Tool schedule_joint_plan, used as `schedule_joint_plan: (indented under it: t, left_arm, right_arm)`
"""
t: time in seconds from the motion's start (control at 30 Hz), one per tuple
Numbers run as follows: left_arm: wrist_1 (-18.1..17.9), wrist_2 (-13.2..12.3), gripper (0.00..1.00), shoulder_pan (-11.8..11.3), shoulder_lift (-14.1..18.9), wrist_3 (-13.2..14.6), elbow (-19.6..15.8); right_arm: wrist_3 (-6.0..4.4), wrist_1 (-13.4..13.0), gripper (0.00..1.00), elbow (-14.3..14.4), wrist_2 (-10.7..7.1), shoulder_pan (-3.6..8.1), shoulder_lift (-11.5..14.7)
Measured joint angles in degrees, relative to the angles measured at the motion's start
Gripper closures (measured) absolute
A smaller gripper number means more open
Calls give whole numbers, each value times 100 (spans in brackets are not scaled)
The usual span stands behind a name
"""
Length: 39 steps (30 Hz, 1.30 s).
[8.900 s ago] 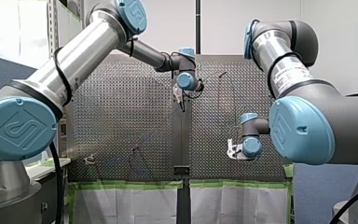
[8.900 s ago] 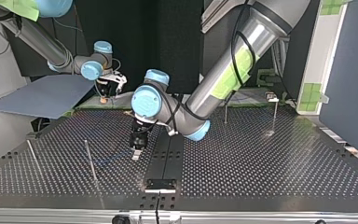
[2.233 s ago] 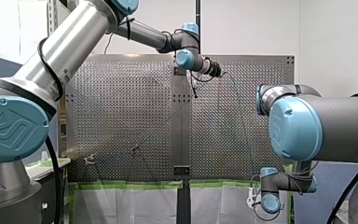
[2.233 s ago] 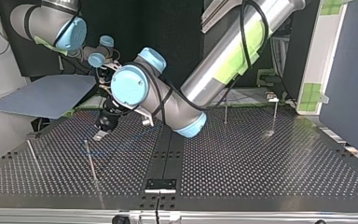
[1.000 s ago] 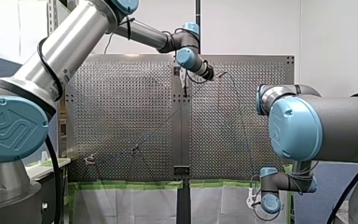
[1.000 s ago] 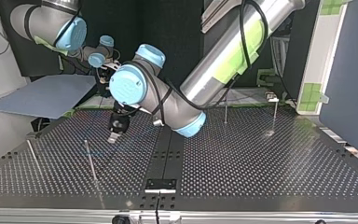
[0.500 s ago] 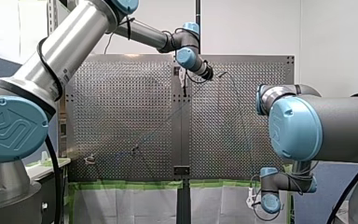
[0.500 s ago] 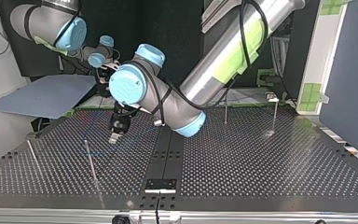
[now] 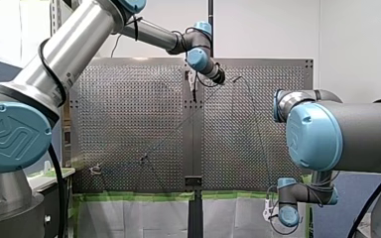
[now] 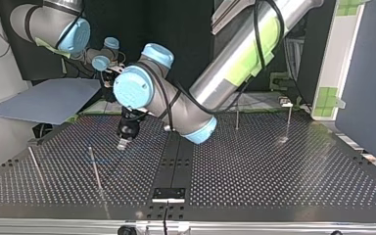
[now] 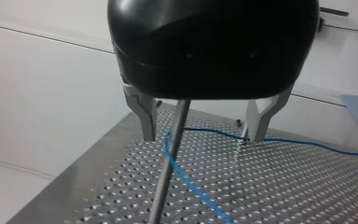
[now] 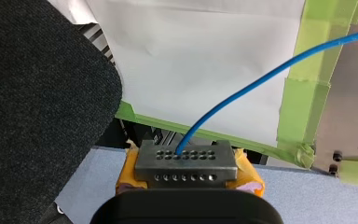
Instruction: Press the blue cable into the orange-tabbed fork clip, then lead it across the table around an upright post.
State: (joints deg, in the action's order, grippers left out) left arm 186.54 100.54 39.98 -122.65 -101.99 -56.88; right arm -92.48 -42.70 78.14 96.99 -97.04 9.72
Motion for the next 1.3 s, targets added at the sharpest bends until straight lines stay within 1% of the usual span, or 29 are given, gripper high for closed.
schedule_joint_plan:
  t: [0.03, 0.17, 0.27, 0.37, 0.53, 0.57, 0.7, 0.97, 1.03, 1.3]
  left_arm:
    - [39, 37, 3, 27, 1, 29, -18]
    - [115, 189, 3, 143, 4, 88, -133]
    - [32, 323, 3, 221, 27, 94, -261]
    - [-105, 476, 3, 273, 124, 65, -411]
    - [-365, 675, 3, 304, 364, -134, -674]
    - [-406, 710, 1, 301, 406, -175, -716]
    - [-621, 909, 1, 296, 621, -334, -931]
    - [-1002, 1274, 1, 296, 1002, -524, -1312]
    - [-1099, 1303, 1, 286, 1097, -606, -1409]
    - [-1501, 1284, 1, 272, 1501, -942, -1811]
  right_arm:
    - [0, -1, 100, 0, -1, 2, 0]
    - [-6, -1, 100, 0, -3, 5, 1]
    - [-8, -2, 100, 1, -6, 5, 1]
    - [-9, -8, 100, -1, -10, 5, 1]
    - [-9, -11, 100, 0, -12, 6, 1]
    - [-9, -11, 100, 0, -12, 6, 1]
    - [-4, -11, 100, 0, -16, 7, 1]
    - [0, 4, 100, 2, -37, 5, 1]
    - [0, 5, 100, 2, -38, 5, 0]
    - [0, 6, 100, 2, -39, -12, 0]
